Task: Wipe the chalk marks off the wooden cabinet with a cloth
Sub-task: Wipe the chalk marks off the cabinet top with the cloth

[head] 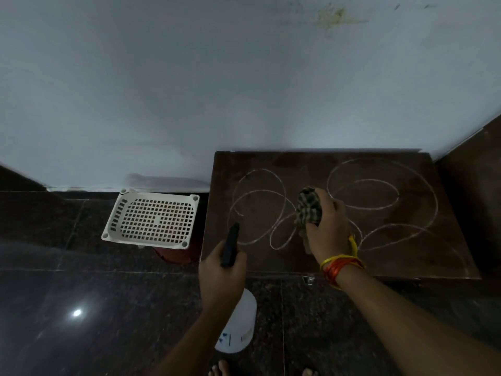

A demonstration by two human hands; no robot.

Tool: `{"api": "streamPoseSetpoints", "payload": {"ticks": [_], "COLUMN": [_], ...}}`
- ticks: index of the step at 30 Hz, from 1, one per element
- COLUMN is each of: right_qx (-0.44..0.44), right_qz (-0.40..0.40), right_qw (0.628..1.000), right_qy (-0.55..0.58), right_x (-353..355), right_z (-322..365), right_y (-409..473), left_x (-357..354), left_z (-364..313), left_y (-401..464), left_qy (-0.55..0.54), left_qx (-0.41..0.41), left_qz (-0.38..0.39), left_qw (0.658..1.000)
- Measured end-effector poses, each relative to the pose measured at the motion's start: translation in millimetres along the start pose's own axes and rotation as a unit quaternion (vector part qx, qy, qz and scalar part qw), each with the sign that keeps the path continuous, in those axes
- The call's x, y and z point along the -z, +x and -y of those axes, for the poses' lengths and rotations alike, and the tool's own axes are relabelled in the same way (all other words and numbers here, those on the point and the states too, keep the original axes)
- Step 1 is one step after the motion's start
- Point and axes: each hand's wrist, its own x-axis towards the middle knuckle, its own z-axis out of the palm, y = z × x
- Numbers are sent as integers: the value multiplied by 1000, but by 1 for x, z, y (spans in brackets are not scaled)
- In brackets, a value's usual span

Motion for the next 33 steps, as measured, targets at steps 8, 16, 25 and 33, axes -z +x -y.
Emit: {"api": "streamPoseSetpoints", "payload": {"ticks": [8,16,25,33], "right_qx": [-20,-29,-27,-28], "right_qz": [-5,-6,27,60], "right_qw": [1000,999,999,998], "right_qy": [-14,-19,-16,6], "right_x": [19,22,2,-34], "right_z": [-25,-32,-14,20], "right_y": [-6,-13,-32,-54], "left_x": [-18,-12,23,33], "left_z": [3,18,36,20], "left_y": [-23,-46,-42,-8], "left_qy": [36,58,50,-22], "left_qx": [-22,-30,17,12], "left_qz": [49,88,9,-63], "left_qw": [998,994,999,998]}}
